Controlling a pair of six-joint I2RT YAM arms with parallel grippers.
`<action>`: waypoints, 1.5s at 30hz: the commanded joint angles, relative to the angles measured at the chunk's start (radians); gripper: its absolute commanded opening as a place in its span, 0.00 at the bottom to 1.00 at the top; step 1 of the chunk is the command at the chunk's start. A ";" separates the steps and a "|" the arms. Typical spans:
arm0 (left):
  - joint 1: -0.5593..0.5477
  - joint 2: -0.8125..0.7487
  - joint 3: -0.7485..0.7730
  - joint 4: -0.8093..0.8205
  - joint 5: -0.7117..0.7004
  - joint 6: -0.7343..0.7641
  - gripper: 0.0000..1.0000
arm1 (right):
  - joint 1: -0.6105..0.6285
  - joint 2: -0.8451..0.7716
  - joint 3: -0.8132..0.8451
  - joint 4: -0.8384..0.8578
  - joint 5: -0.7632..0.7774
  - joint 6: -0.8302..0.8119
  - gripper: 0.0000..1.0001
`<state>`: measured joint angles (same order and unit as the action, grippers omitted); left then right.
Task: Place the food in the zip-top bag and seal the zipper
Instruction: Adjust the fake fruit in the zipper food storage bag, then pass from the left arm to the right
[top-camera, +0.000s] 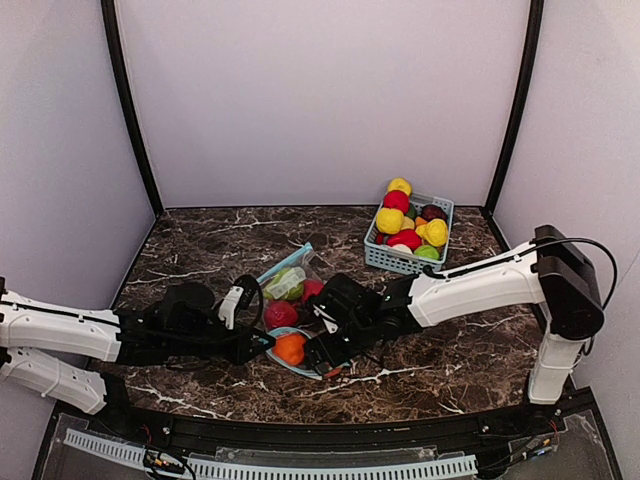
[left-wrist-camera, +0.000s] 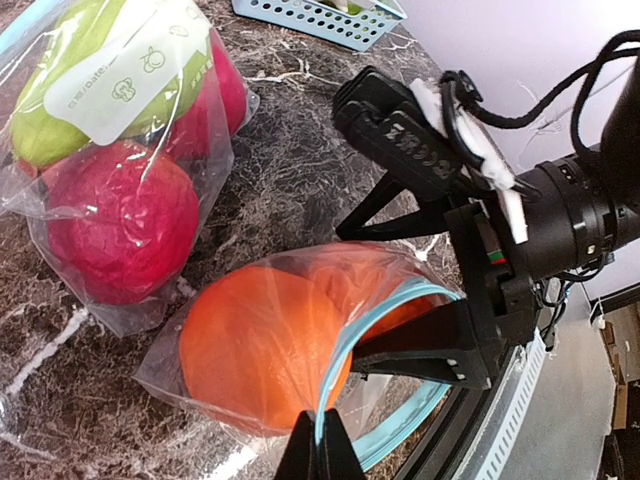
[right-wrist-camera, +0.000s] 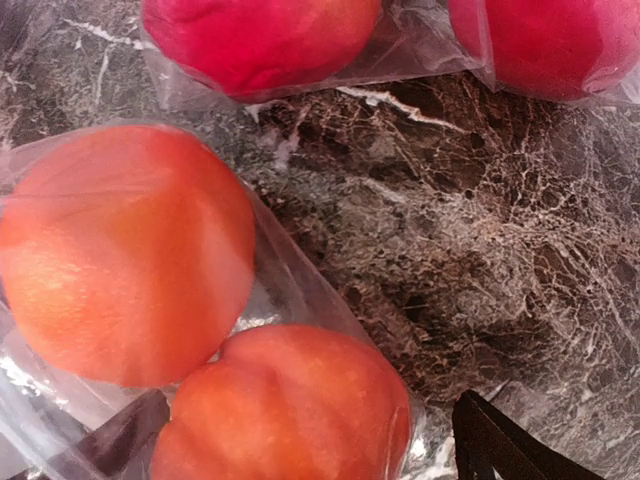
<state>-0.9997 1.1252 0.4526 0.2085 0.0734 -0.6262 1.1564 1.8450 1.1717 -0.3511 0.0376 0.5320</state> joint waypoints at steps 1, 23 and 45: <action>0.002 -0.015 0.067 -0.126 -0.050 -0.062 0.01 | -0.005 -0.126 -0.001 -0.009 -0.066 -0.048 0.97; 0.018 0.010 0.161 -0.349 0.006 -0.191 0.01 | 0.032 -0.536 -0.436 0.284 -0.165 -0.265 0.61; 0.020 0.028 0.165 -0.358 0.019 -0.188 0.01 | 0.040 -0.427 -0.377 0.311 -0.102 -0.332 0.43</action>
<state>-0.9844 1.1465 0.5961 -0.1219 0.0807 -0.8162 1.1858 1.3975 0.7647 -0.0723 -0.0818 0.2173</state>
